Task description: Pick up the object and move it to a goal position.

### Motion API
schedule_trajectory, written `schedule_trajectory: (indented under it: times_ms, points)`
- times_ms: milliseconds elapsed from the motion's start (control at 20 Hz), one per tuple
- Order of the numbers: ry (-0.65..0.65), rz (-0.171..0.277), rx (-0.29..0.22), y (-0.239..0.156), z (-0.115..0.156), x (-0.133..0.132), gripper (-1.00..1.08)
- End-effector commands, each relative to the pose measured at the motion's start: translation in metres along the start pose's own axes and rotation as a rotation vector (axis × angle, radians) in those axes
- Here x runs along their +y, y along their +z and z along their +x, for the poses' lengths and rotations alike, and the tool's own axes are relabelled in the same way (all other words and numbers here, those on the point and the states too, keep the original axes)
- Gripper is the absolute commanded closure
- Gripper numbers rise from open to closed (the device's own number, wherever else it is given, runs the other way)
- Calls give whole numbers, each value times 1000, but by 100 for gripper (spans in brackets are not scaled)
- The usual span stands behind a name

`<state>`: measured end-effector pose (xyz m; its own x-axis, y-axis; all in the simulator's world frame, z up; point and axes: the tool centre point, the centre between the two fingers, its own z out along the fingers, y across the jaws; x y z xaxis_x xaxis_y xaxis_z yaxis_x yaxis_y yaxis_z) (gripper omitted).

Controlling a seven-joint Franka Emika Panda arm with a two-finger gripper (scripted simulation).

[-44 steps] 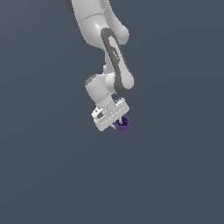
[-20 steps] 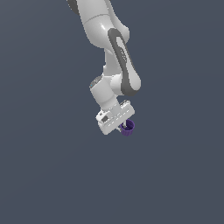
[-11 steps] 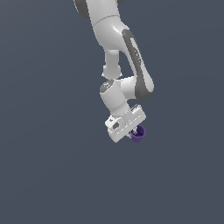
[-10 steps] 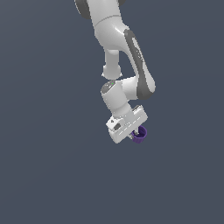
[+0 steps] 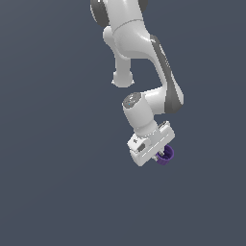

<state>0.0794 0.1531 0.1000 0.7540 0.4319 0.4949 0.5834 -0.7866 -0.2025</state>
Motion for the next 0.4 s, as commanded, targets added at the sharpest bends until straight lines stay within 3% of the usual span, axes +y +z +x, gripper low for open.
schedule_trajectory:
  times_ms: [0,350]
  points:
    - [0,-2,1,2,9,-1,108]
    - [1,-1,1,6,18,-2,108]
